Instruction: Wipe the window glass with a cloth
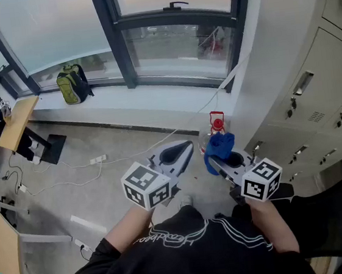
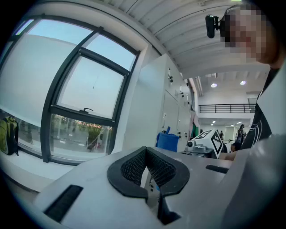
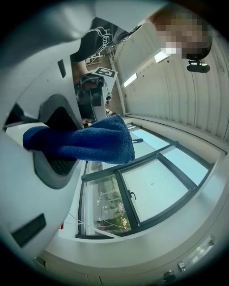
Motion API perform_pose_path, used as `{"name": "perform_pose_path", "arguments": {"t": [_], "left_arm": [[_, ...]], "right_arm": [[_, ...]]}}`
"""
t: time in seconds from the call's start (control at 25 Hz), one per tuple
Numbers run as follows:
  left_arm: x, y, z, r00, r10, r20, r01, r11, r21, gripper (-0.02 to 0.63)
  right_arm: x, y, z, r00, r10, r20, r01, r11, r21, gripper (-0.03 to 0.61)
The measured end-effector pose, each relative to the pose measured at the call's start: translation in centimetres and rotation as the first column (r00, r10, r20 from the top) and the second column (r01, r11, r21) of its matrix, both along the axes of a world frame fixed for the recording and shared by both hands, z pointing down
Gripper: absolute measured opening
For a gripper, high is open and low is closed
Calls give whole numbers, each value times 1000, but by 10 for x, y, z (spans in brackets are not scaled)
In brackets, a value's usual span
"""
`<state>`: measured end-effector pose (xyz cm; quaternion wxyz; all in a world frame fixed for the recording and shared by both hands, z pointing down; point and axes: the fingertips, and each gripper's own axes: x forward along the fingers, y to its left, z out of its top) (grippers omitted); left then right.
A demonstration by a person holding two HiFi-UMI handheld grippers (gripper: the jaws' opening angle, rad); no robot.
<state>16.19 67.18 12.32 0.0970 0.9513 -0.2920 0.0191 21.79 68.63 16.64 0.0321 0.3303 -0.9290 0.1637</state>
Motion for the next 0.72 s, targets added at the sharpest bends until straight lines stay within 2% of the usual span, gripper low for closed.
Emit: {"name": "perform_pose_path", "arguments": {"t": [0.16, 0.4, 0.72], "left_arm": [[-5, -12, 6, 1000, 1, 4, -1, 1000, -7, 3], [-19, -36, 3, 1000, -16, 6, 16, 1000, -5, 3], [-30, -93, 22, 1000, -18, 0, 18, 1000, 4, 3]], "right_arm": [[-4, -16, 2, 999, 16, 35, -16, 1000, -15, 92], [-15, -41, 2, 999, 17, 27, -16, 1000, -23, 94], [-29, -95, 20, 999, 11, 46, -10, 1000, -26, 94]]}}
